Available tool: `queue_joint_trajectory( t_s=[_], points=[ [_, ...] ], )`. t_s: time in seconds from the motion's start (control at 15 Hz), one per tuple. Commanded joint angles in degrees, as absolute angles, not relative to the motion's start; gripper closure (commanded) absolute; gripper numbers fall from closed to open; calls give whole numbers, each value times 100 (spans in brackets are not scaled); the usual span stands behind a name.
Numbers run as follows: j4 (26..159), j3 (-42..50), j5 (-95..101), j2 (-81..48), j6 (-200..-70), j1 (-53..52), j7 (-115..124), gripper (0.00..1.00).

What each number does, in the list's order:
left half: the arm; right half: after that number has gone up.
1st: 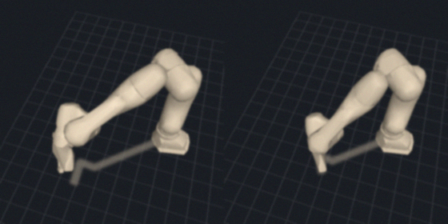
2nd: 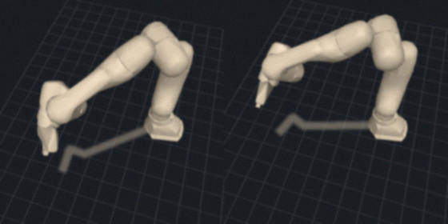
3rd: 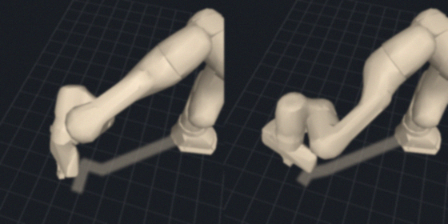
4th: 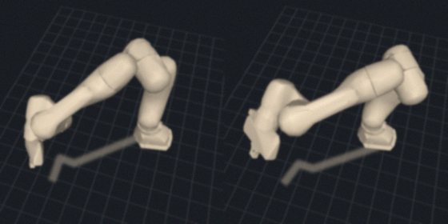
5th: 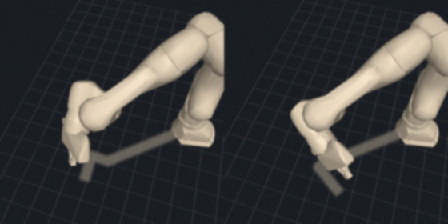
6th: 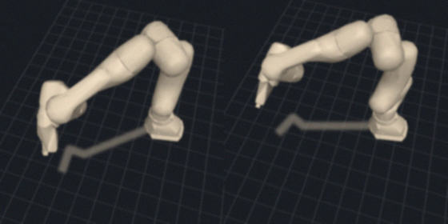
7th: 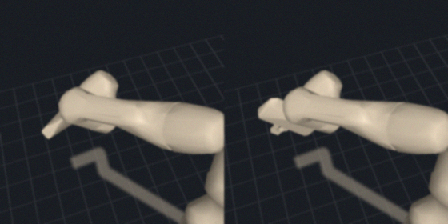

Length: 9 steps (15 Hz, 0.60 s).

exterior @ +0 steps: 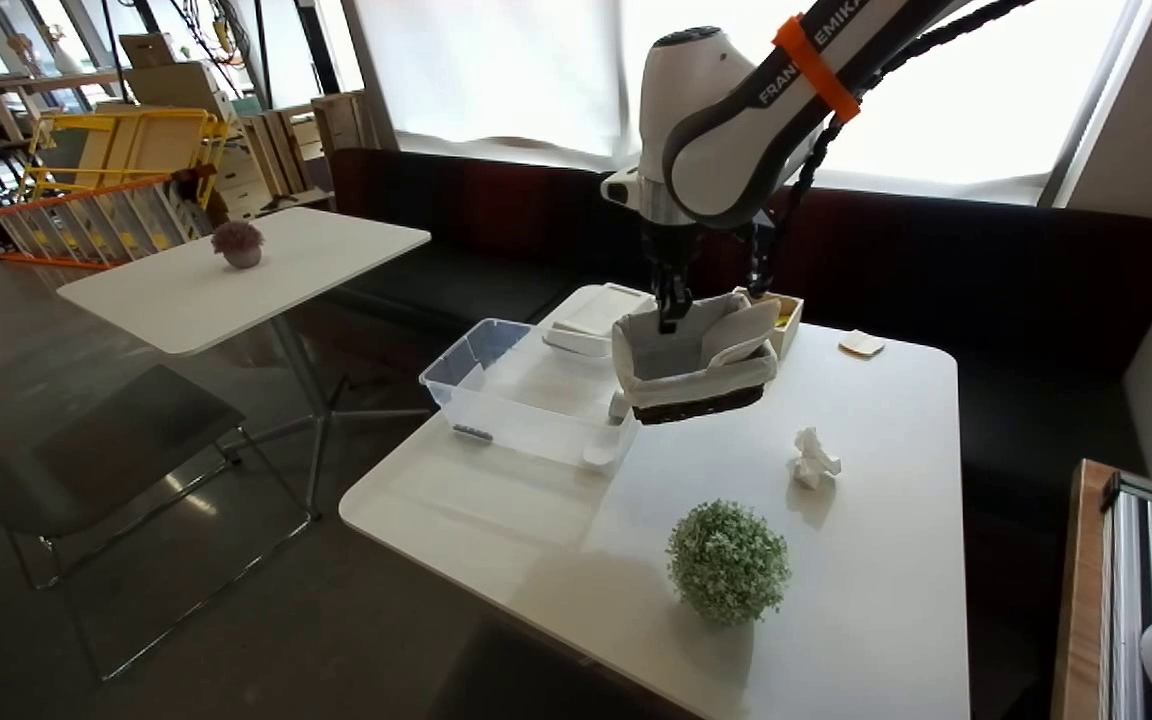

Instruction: Move the bin closer to the small, wooden crate

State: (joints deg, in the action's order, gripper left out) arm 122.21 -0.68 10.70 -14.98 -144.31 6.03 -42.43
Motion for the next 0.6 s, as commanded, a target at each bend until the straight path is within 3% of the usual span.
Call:
queue_joint_trajectory(
  t_s=[0.0,0.07,0.13,0.53],
  points=[
    [12213,-59,1065,-1496,-14416,591,-4245,86],
    [12213,-59,1065,-1496,-14416,591,-4246,86],
    [12213,-59,1065,-1496,-14416,591,-4248,96],
    [12715,-208,603,-1034,-15031,1018,-6458,96]
  ],
)
